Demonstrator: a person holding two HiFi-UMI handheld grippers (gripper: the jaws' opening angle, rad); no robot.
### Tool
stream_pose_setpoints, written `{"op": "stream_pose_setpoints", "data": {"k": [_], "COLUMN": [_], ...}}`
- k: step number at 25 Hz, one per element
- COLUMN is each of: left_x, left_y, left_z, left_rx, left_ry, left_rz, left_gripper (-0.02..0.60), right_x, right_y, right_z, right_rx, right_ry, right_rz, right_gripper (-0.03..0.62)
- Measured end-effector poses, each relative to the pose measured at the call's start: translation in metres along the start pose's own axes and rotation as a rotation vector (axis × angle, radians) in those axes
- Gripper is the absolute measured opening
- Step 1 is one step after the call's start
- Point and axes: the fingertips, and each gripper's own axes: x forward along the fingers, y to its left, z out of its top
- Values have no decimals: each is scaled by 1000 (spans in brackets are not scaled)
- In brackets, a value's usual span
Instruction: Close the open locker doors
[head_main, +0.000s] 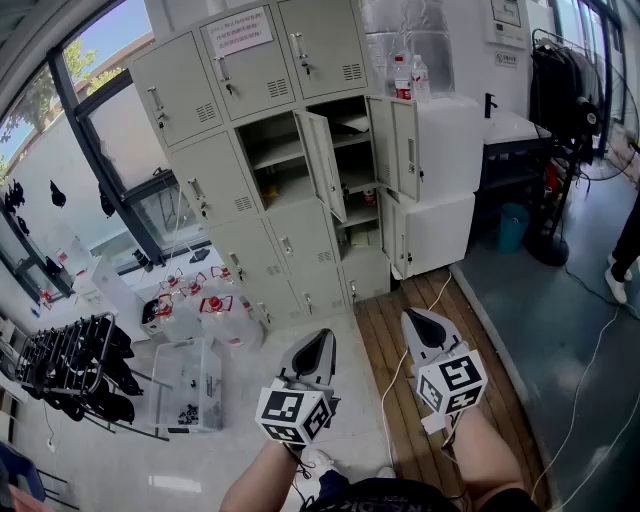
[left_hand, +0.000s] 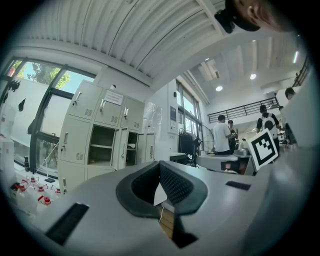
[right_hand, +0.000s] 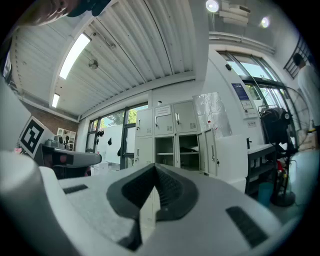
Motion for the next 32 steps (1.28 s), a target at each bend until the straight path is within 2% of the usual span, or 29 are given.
{"op": "stream_pose_setpoints", "data": {"k": [9,17,26,32], "left_x": [14,18,25,37], "left_y": [5,28,82,123], "left_z": [-3,0,1,1], "left_rx": [-3,-9,-17,-7], "left_ry": [4,4,16,36], "left_rz": [-8,-11,-43,-96], "left_gripper": [3,3,80,168], "right_x": [8,26,75,116], "right_y": [-10,-3,23,42], "right_z": [-2,-3,1,2], "right_rx": [13,0,7,8], "right_ry": [-6,-8,-17,-14], "right_rz": [-8,-25,-31,-35], "right_gripper": [0,2,25,100]}}
